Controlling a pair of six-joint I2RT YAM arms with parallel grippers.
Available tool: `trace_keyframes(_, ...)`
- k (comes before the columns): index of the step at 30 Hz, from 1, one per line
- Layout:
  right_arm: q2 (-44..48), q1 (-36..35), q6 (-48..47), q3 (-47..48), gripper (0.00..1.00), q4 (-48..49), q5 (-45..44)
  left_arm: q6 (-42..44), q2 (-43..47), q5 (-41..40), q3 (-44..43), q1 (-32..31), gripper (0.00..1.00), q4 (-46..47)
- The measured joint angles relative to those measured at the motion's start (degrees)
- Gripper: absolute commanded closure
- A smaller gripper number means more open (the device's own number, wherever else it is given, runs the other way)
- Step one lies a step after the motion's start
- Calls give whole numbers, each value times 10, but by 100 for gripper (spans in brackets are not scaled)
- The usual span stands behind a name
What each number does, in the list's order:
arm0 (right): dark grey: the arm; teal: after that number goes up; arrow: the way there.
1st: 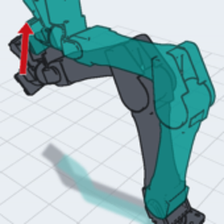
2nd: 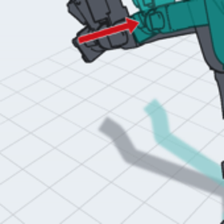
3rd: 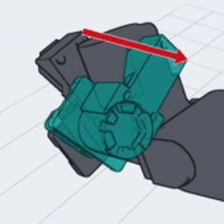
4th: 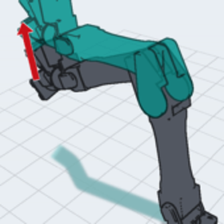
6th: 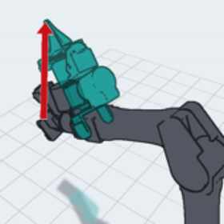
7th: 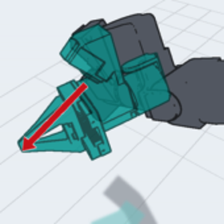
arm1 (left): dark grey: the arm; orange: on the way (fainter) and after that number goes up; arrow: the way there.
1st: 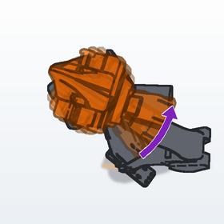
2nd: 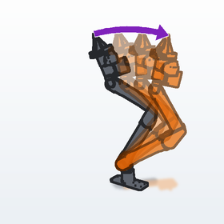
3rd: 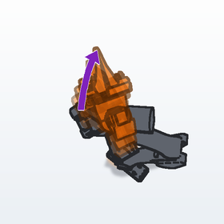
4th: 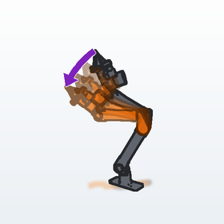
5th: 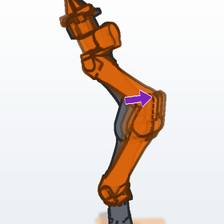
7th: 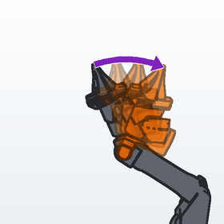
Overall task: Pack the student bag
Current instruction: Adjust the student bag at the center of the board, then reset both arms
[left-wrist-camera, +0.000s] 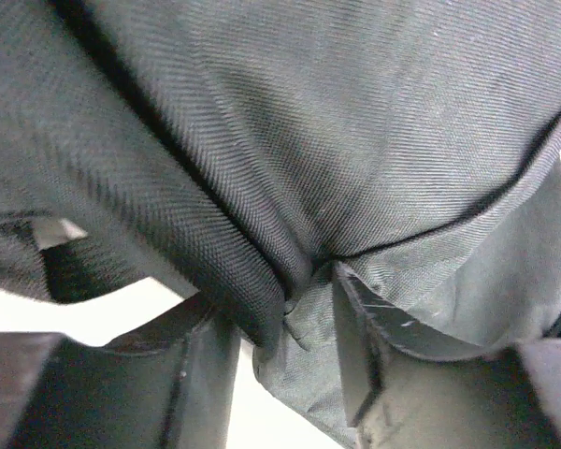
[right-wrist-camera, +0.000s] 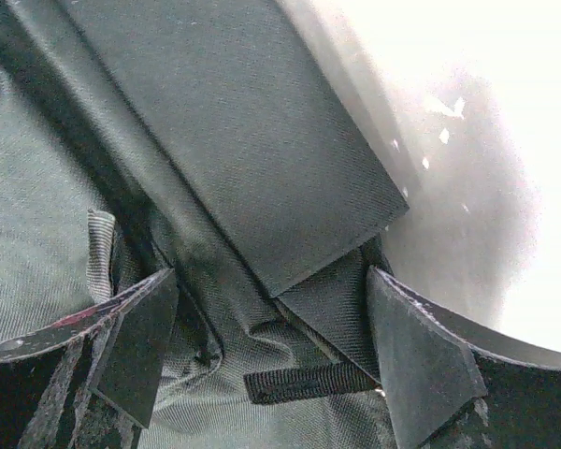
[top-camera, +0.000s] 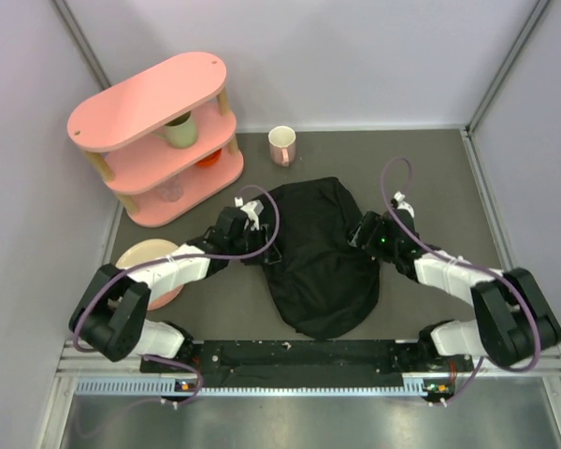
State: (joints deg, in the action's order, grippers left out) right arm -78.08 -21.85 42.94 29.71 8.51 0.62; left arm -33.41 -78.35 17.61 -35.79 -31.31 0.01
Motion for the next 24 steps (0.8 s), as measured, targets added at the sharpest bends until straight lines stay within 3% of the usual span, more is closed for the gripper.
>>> trace_keyframes(1,19,0,2,-11,17,-8,-3,5,-5,-4,-9,1,26,-9)
trace_keyframes(3,65,0,2,-28,14,-33,-7,16,-7,-19,-23,2,18,-23)
trace_keyframes(4,85,0,1,-31,12,-49,-9,18,-6,-24,-28,2,1,-28)
trace_keyframes(10,230,-5,-26,-9,6,-175,-69,14,55,-74,-38,-2,1,-49)
trace_keyframes(24,340,20,-91,49,1,-296,-281,6,286,-277,-8,-2,1,-143)
